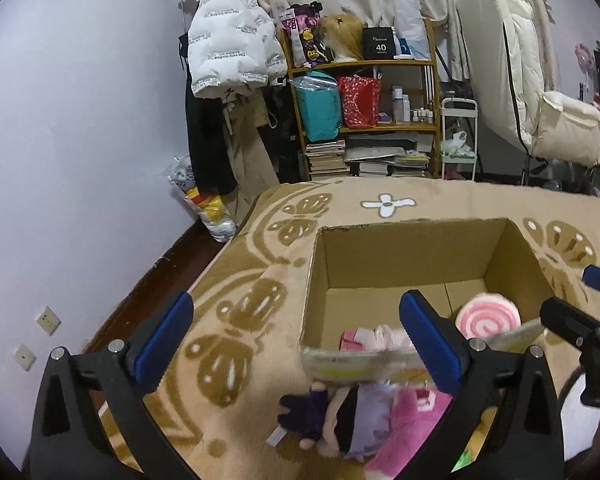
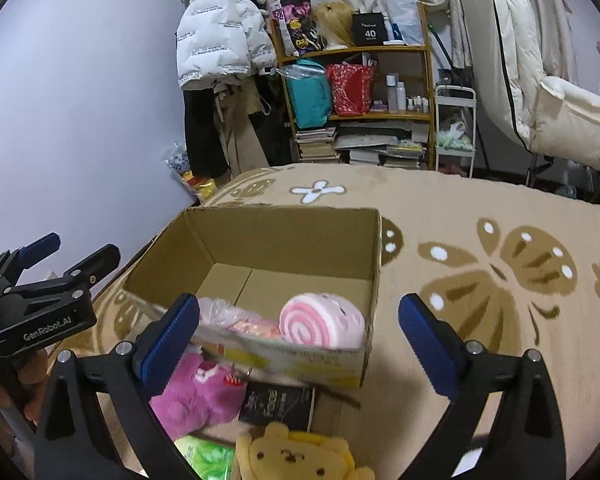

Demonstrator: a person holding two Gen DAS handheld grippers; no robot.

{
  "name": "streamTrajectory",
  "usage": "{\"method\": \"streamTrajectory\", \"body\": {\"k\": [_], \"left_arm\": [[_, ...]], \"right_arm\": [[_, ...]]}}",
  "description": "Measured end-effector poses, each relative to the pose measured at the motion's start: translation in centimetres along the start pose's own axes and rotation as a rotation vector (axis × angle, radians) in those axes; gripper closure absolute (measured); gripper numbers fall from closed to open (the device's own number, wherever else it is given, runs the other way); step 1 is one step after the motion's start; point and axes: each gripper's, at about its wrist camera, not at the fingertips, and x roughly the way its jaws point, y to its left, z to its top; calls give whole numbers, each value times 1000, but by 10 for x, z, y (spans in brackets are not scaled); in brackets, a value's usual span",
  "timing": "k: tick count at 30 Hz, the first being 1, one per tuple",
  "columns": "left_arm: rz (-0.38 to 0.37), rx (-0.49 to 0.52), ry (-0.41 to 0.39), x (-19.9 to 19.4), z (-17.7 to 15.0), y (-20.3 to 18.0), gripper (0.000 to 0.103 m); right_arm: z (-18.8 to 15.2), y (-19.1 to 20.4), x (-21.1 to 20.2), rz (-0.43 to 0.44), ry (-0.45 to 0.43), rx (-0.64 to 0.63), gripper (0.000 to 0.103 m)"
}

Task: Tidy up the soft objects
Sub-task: 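Release the tissue pack and marshmallow plush into the box with both tools, then grasp the white fluffy plush with the left tool while the right tool grasps the yellow bear plush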

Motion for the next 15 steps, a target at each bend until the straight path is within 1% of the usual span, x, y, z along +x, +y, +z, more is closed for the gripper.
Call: {"method": "streamTrajectory", "body": {"k": [3,5,7,10,15], "left_arm": [[5,38,15,-10,-7,-5,1],[-8,45,30,-17,-12,-6,1],[-39,55,47,-22,-15,-9,1],[-37,76,42,-32,-20,-13,1],[-43,76,58,-43,-26,-17,1]], "right_arm": [[-6,1,-8,-9,18,-12,0],[-9,2,-13,-10,29,-17,0],[-12,5,-19,-11,34,-22,0],[-18,6,-27,-5,41,-14,0],[-29,6,-34,-3,73,-1,0]]}}
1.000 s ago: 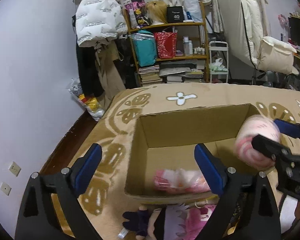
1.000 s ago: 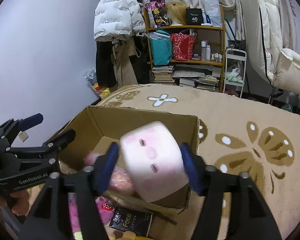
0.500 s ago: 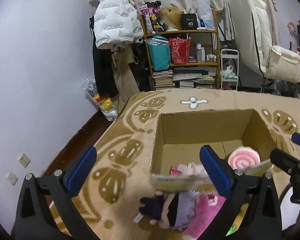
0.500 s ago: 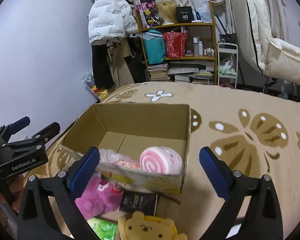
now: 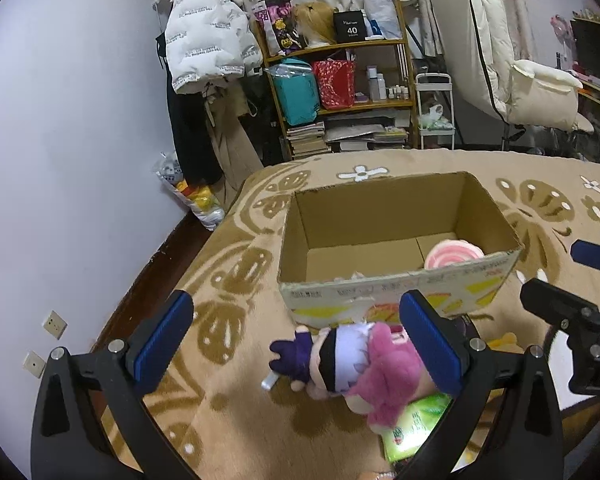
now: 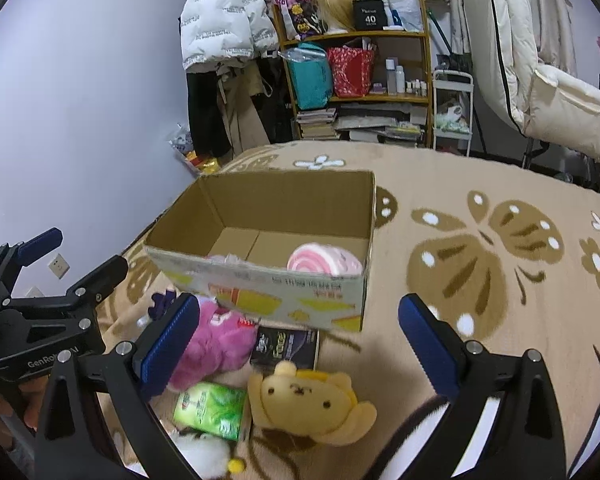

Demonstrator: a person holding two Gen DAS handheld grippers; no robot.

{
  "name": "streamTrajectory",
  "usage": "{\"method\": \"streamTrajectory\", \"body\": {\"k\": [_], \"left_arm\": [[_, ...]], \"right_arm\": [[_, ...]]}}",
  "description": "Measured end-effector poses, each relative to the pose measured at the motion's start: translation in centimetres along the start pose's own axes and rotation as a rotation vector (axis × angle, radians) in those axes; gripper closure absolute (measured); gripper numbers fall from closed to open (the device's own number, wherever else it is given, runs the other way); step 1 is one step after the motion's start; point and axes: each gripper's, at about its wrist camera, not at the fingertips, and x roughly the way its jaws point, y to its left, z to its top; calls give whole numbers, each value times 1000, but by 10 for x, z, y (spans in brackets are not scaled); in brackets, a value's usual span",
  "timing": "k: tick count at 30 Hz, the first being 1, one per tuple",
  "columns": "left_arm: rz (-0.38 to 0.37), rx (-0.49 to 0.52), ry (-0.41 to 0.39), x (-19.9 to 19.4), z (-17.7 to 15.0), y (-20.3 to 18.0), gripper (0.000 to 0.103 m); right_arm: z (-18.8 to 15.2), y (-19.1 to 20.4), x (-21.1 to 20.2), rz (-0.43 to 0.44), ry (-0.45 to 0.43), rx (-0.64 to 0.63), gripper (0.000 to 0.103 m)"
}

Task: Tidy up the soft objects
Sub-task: 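Grasp the white fluffy plush with the left tool while the right tool grasps the yellow bear plush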

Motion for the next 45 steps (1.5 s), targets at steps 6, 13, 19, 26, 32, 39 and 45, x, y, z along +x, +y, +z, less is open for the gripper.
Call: {"method": "streamTrajectory", "body": {"k": [6,13,19,26,32,39,45], "left_arm": [[-10,-15,49,-6,-20,-1,1],[-26,-50,105,-12,-38,0,1],[-57,-97,188,-9,-56,0,1],[-120,-122,315,-1,-75,-12,1],[-167,-114,377,8,-82,-24,1],[-222,-76,479,25,-92,-44,1],[-277,-43,562,38,-102,-60,1]], "right_arm": [[-13,-4,-1,6,54,37,0],[-25,-11,7,4,123,83,0],[-34,-10,15,3,174,89,0],[-40,-10,25,5,233,91,0],[-46,-10,37,5,290,97,0],[-55,-15,55,-1,377,124,0],[-60,-18,69,9,431,145,0]]}}
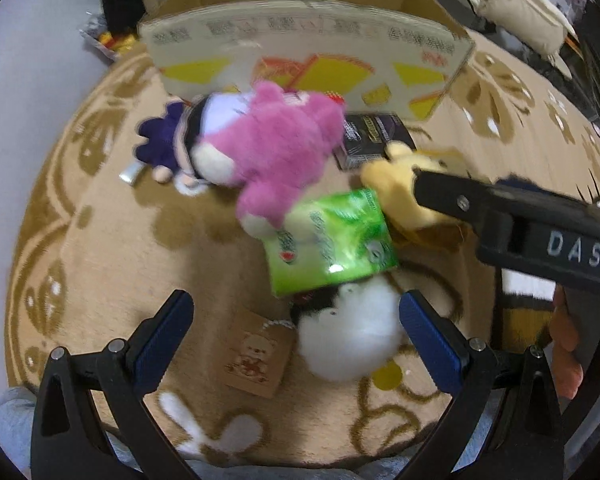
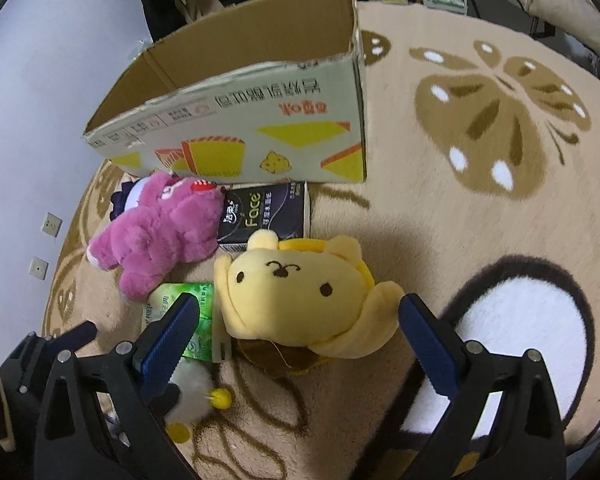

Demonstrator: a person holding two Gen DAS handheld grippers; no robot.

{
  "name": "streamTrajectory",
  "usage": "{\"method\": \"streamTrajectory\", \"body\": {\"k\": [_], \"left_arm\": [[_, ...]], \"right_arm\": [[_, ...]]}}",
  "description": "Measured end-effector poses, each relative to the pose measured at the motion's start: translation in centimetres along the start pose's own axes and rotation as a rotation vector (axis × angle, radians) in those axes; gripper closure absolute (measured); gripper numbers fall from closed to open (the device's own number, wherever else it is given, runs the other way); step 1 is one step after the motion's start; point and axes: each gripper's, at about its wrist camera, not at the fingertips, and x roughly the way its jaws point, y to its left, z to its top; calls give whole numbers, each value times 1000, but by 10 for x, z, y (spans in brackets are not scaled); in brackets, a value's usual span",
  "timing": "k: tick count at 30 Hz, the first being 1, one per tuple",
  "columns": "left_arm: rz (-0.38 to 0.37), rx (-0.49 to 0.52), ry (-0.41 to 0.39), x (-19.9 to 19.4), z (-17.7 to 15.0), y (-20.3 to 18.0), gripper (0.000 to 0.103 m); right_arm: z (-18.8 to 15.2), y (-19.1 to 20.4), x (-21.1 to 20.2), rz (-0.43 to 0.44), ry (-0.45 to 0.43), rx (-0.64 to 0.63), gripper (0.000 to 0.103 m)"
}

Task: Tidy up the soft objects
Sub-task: 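Grasp the white fluffy plush with the left tool while the right tool grasps the yellow bear plush, then carry the white plush and yellow bear plush up over the box with both tools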

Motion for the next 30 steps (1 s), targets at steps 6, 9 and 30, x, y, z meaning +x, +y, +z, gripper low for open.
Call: {"method": "streamTrajectory", "body": {"k": [6,9,30], "left_arm": [[21,42,47,14,-1,-13,4],[34,42,86,24,-1,-16,16],[107,-32,9,1,-11,3,60]], "right_arm": [[0,-1,15,-3,47,2,0],[0,-1,21,-19,62,4,0],[1,6,23,-26,45,-21,19]]}}
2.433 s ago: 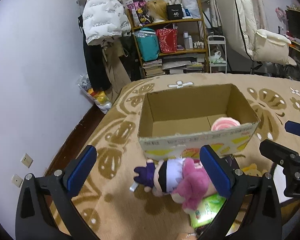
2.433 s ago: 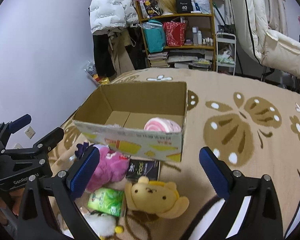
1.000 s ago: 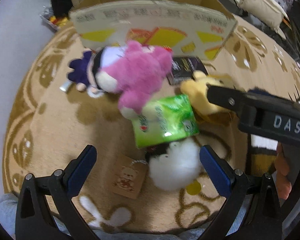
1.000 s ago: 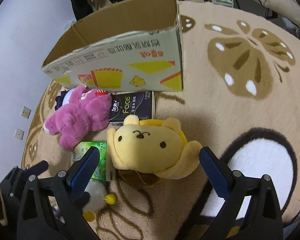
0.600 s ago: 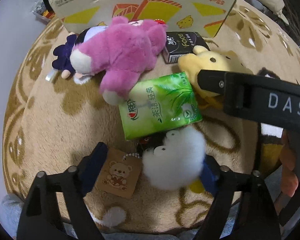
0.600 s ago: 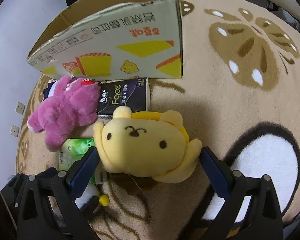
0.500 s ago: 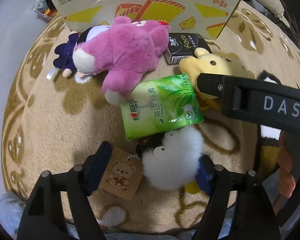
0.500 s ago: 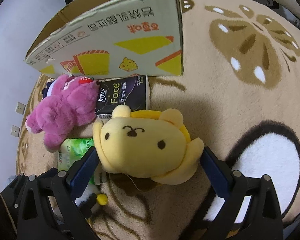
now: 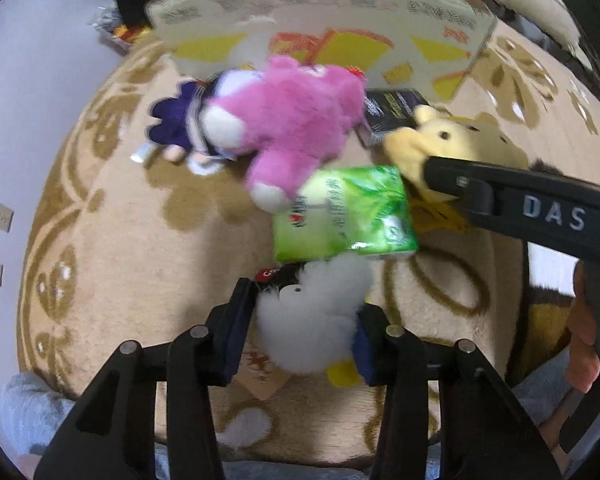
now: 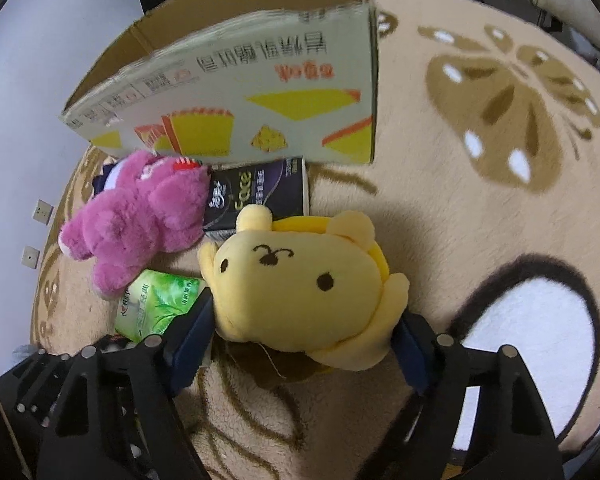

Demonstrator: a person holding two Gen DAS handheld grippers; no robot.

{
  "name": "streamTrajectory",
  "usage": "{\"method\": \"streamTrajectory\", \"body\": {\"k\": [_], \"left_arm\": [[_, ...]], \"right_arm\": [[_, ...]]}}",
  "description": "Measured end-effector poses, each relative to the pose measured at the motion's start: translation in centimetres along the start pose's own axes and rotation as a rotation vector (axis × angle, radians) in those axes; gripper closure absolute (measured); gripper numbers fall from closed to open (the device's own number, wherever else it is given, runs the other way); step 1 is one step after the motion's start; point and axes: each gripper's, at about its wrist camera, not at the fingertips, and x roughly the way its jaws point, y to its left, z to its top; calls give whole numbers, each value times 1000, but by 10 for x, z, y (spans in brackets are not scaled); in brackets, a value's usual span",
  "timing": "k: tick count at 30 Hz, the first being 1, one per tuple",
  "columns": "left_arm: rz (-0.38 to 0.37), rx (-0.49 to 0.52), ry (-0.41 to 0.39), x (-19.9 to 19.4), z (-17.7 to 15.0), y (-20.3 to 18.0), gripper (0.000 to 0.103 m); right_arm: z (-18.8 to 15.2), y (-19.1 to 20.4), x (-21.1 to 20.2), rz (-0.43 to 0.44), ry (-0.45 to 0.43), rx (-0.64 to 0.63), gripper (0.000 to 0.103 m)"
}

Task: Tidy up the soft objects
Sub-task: 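Carry the white plush and yellow bear plush up over the box with both tools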

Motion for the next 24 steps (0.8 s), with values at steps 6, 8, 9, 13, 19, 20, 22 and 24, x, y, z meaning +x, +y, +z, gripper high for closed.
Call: {"method": "streamTrajectory", "body": {"k": [6,8,9,13,19,20,22,24], "left_arm": [[28,-59,-107,-26,0,14,60],[30,-66,-141,-35,1,18,61],[33,-66,-157,-39,1,20,61],[57,-69,-225,-55,6,22,61],[97,-71,-317,-70,13,30,61],[97,-74,-329,-73,15,31,61],[96,-75,-353,-75,17,35,61],[100,-78,-383,-81,22,37,61]], "right_arm": [[4,-2,-31,45,-106,24,19],[5,-2,-40,53,-137,23,19],[5,-2,-45,56,-154,23,19],[9,-2,-66,71,-235,15,19],[13,1,-95,70,-350,-17,19],[14,3,-98,68,-360,-20,19],[16,5,-103,68,-383,-26,19],[18,5,-108,73,-404,-29,19]]}}
